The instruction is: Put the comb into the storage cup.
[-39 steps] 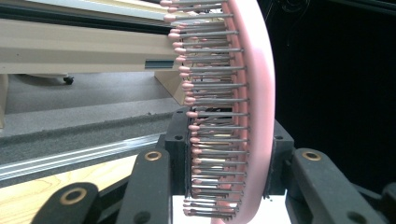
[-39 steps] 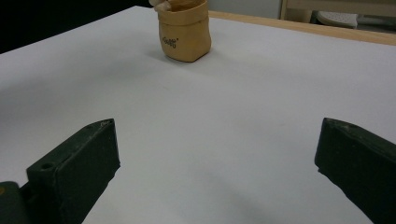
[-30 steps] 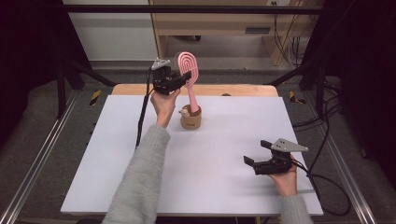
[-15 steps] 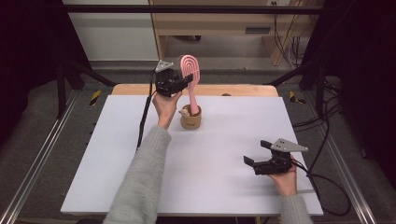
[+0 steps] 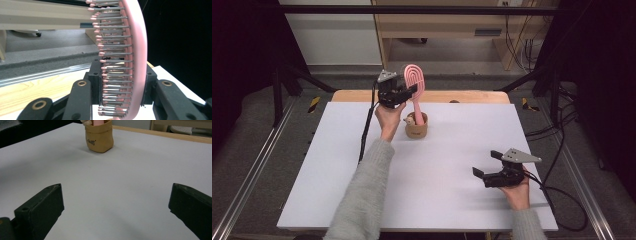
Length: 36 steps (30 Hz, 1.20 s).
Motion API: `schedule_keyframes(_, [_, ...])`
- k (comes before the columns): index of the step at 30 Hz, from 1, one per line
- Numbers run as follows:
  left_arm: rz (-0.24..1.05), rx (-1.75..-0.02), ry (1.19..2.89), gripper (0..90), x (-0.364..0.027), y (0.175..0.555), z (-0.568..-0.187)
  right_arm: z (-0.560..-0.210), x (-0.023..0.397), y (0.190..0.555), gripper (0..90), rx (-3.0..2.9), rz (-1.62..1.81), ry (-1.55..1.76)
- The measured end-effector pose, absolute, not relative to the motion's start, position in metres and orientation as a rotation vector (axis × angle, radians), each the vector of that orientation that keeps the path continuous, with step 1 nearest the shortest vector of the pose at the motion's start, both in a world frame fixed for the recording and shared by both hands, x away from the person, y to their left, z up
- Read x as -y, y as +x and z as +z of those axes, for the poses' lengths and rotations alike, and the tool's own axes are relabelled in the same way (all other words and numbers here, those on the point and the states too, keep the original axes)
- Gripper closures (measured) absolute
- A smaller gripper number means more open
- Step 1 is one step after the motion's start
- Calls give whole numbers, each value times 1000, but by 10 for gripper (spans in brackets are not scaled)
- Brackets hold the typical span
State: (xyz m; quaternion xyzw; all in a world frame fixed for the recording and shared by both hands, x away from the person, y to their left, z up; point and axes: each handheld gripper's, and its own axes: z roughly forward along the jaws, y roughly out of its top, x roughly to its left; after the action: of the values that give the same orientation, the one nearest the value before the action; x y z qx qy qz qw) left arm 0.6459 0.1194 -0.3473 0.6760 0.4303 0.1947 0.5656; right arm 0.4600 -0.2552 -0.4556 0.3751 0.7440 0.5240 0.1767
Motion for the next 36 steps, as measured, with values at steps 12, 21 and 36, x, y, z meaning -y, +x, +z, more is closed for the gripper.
schedule_keyframes(12, [433, -1029, 1582, 628, -124, 645, -361, -456, 255, 460, 2, -2107, 1484, 1062])
schedule_keyframes(21, [422, -1036, 1583, 628, -126, 644, -367, -456, 254, 460, 2, -2108, 1481, 1061])
schedule_keyframes(36, [420, -1040, 1577, 627, -128, 644, -372, -457, 254, 460, 2, -2109, 1483, 1064])
